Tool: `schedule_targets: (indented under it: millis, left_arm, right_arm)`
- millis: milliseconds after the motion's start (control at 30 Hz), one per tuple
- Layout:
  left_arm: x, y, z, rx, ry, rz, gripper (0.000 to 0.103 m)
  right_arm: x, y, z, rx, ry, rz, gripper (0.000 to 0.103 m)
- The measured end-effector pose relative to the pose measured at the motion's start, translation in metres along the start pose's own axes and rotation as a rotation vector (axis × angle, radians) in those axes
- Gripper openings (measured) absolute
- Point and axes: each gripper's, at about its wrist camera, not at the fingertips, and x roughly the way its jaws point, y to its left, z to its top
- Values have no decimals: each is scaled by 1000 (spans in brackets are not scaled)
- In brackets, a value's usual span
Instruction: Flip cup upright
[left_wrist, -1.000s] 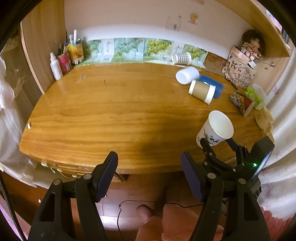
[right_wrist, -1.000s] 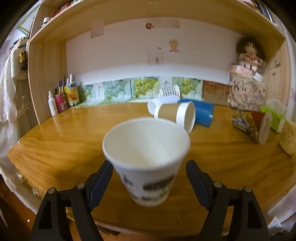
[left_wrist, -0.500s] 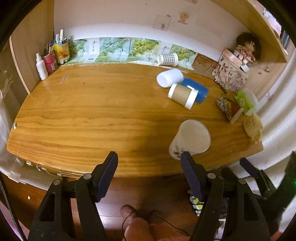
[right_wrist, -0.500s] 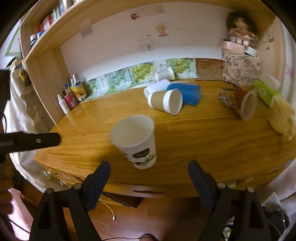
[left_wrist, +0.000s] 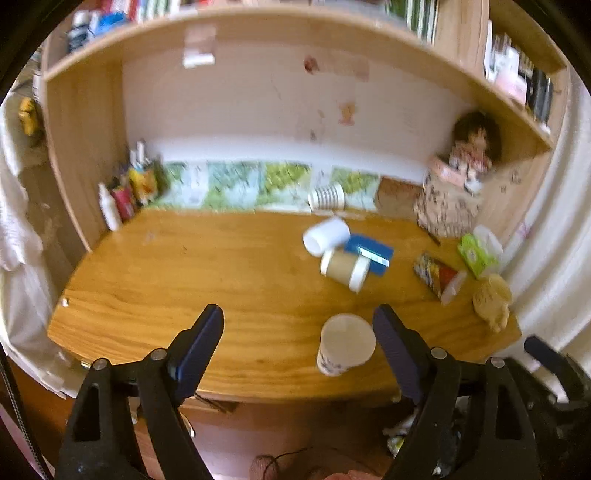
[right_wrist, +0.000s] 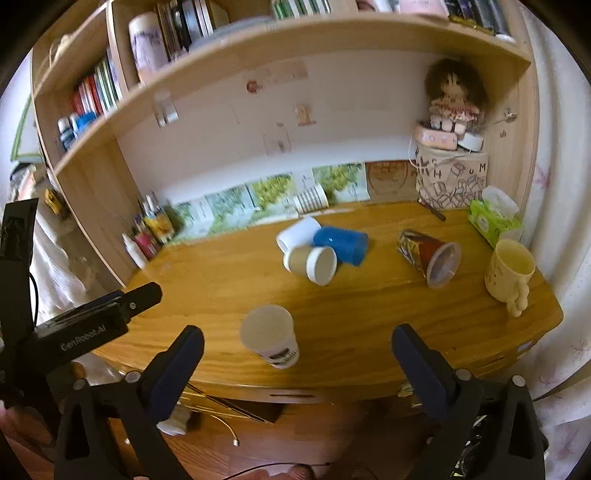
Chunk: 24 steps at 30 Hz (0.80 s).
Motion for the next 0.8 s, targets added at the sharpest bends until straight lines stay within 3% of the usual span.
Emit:
schedule_targets:
  millis: [133,267,467,600,800]
  left_arm:
    - [-27,-1,2,-10,-79,31,90]
    - [-58,-8,-5,18,-206,98,99]
    - [-86,-15,-15,65,-333,161,102]
    - [-95,-16,-20,70,-364,190,102]
    - [-98,-21,-25,87,-352,190,103]
  right_arm:
    - [-19,6,5,-7,-28,36,102]
    - [-37,12,4,-29,-89,27,102]
    - [-57,18,0,-62,-169,11,102]
    - [-69,20,-3,-82,-215,-6,102]
    - [-83,21,-9,-96,-268,-7,102]
